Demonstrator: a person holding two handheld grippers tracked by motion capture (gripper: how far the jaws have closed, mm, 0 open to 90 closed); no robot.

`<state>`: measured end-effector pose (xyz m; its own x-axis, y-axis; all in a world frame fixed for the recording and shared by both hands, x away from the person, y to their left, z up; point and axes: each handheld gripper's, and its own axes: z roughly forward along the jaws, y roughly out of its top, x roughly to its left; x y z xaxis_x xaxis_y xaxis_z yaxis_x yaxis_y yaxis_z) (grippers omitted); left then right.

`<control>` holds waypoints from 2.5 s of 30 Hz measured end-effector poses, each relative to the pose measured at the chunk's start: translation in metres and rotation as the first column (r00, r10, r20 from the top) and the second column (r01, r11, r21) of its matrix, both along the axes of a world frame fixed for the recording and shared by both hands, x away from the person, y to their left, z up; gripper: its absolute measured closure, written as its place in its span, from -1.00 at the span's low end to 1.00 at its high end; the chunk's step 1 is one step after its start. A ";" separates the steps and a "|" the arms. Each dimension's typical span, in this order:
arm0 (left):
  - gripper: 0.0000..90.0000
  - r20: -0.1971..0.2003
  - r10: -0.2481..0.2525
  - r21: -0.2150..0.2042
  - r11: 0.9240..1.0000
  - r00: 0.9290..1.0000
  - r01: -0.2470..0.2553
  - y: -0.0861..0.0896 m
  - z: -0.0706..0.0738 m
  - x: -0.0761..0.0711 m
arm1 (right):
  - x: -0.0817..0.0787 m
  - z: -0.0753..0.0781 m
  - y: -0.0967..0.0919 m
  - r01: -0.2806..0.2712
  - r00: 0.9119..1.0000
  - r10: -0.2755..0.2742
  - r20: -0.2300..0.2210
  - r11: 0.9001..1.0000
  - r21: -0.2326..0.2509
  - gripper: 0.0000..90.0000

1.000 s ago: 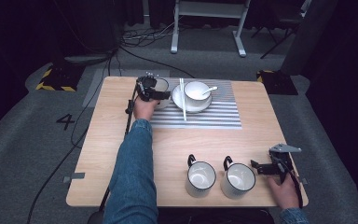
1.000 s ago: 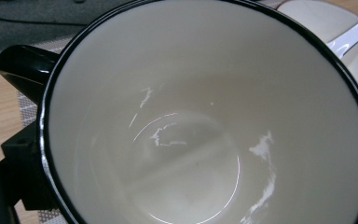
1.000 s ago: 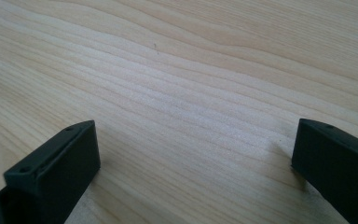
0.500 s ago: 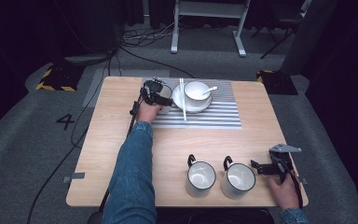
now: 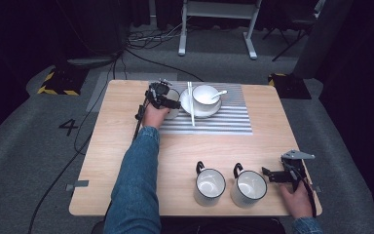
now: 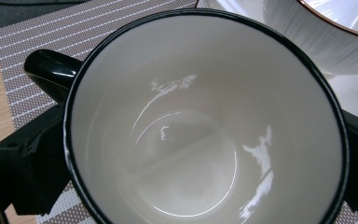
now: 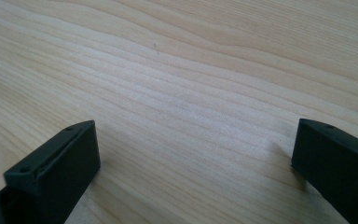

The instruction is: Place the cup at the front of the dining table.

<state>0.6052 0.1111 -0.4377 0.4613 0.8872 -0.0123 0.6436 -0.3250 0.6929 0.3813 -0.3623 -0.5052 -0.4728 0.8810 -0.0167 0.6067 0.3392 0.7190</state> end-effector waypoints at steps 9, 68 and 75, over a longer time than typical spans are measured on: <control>-1.00 0.095 0.018 -0.057 0.998 0.995 -0.013 0.001 0.026 -0.018 | 0.000 0.000 0.000 0.001 1.000 -0.001 0.000 1.000 -0.001 -0.98; -0.99 0.176 -0.157 -0.165 0.968 0.972 0.187 0.092 0.066 -0.253 | 0.001 0.000 0.001 0.003 1.000 -0.003 -0.002 1.000 -0.004 -0.98; -0.99 0.153 -0.154 -0.147 0.973 0.976 0.177 0.098 0.049 -0.266 | 0.001 0.000 0.001 0.004 1.000 -0.004 -0.003 1.000 -0.002 -0.98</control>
